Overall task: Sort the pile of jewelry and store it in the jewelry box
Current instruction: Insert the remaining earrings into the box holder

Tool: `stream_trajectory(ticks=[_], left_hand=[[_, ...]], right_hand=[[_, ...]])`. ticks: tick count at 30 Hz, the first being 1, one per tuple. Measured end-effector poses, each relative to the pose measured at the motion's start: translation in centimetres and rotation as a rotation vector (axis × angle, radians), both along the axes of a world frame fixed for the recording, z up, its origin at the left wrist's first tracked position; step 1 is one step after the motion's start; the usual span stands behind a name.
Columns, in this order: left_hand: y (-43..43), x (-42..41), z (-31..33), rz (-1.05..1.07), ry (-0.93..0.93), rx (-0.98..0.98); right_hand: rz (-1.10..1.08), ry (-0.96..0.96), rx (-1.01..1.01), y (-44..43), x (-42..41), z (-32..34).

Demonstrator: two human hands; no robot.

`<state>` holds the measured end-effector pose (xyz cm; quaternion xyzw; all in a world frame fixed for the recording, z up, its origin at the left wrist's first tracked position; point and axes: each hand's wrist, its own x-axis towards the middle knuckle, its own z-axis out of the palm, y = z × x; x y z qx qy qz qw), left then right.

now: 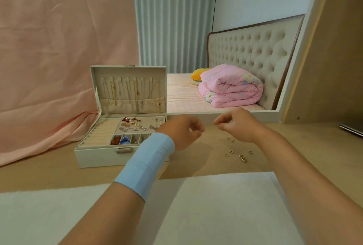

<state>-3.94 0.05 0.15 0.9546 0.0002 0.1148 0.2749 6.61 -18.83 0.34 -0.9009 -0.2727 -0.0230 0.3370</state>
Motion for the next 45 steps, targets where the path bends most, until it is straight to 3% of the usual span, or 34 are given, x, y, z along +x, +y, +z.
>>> stream_trajectory(ticks=[8,15,28,32,37,45], left_hand=[[-6.6,6.2,-3.3,0.047,0.101,0.103],[-7.6,10.0,-4.8,0.077,0.081,0.16],[-7.9,11.8,-5.5,0.089,0.06,0.191],[-6.9,11.1,-5.2,0.1,0.022,0.163],[-5.0,9.4,-4.2,0.108,-0.057,0.028],[1.0,4.1,-0.7,0.026,-0.063,-0.277]], right_hand=[[-0.168,-0.004,-0.188,-4.3,2.6,-2.5],[-0.167,-0.001,-0.329,-3.7,3.9,-3.9],[-0.206,-0.113,-0.348,-3.4,4.3,-4.1],[-0.174,-0.082,-0.196,-2.7,3.8,-3.9],[-0.048,0.107,0.262,-1.1,2.6,-3.6],[0.078,0.188,0.558,3.2,-1.6,-1.3]])
